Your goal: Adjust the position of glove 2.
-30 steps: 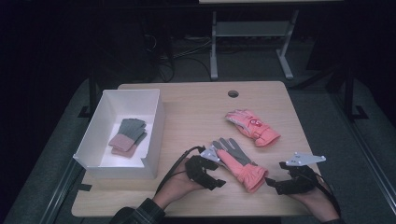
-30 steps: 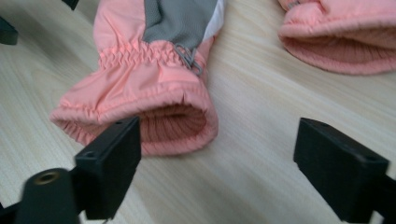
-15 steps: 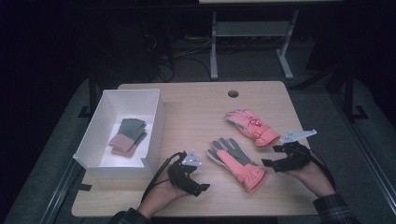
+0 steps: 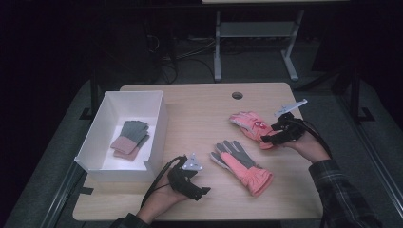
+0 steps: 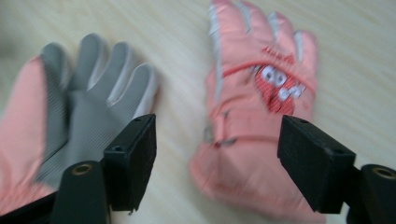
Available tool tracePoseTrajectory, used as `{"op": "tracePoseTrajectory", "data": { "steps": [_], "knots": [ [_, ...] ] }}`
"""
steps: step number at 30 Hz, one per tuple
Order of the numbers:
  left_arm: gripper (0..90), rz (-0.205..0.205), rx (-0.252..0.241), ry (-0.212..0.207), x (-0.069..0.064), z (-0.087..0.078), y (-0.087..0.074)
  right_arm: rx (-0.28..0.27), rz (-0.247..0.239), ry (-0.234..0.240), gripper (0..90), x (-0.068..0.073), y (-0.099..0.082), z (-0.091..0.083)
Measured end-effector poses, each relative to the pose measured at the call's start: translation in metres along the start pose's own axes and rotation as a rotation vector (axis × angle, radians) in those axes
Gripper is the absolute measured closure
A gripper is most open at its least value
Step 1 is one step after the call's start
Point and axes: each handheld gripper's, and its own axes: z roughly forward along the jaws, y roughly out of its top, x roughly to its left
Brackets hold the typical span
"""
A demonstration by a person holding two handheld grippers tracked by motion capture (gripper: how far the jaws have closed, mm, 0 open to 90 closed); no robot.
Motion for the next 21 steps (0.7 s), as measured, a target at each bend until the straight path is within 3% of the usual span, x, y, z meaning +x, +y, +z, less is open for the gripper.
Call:
{"op": "tracePoseTrajectory", "data": {
  "steps": [6, 8, 16, 21],
  "knots": [
    [13.9, 0.004, 0.011, 0.000, 0.001, 0.001, 0.000, 0.002, 0.004, -0.009, 36.6, -0.014, 0.015, 0.025],
    [13.9, 0.017, 0.025, 0.002, 0.002, 0.000, 0.000, -0.021, 0.018, -0.001, 41.6, -0.021, 0.018, 0.032],
    [14.0, 0.007, 0.017, 0.004, 0.001, 0.000, 0.000, 0.033, 0.024, -0.019, 48.4, -0.031, 0.025, 0.053],
    [14.0, 0.016, 0.028, 0.011, 0.000, 0.000, 0.000, 0.099, 0.027, -0.041, 53.6, -0.033, 0.022, 0.065]
  ]
}}
